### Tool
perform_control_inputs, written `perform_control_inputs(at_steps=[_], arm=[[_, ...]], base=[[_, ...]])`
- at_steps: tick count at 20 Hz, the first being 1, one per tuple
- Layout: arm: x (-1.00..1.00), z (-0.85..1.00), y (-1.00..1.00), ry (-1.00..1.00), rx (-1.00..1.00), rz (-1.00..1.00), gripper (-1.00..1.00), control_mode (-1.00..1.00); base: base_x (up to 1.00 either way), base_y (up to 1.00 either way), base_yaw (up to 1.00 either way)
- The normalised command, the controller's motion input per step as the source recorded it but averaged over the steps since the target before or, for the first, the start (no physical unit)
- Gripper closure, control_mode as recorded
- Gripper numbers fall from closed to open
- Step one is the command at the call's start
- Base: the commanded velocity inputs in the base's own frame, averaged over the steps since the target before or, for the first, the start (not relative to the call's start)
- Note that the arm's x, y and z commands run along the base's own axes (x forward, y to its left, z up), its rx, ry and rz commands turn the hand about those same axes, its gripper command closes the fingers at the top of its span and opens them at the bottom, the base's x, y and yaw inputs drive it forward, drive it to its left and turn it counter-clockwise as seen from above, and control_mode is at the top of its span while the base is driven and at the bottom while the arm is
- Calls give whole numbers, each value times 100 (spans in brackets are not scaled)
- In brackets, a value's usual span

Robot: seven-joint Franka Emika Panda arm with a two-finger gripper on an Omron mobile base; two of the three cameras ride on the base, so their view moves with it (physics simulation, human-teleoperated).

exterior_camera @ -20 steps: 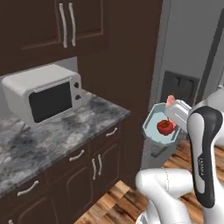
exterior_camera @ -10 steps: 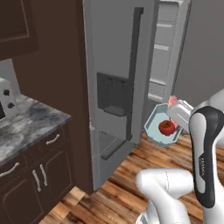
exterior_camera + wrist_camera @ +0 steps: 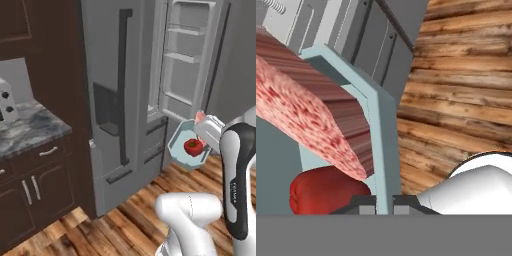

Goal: Place the tupperware on the top shelf of the fridge. Make space for the tupperware among the existing items by rearranging them on the shelves if needed. Close the fridge door when finished.

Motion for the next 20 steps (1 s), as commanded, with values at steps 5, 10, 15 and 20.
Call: perform_control_inputs(at_steps=[5, 10, 15, 20], arm=[[0, 0, 0, 0, 0, 0, 100, 100], [0, 0, 0, 0, 0, 0, 100, 100], [0, 0, 0, 0, 0, 0, 100, 100], [0, 0, 0, 0, 0, 0, 100, 100]], base=[[44, -86, 58], [50, -99, 46], [73, -59, 25], [93, -10, 11]])
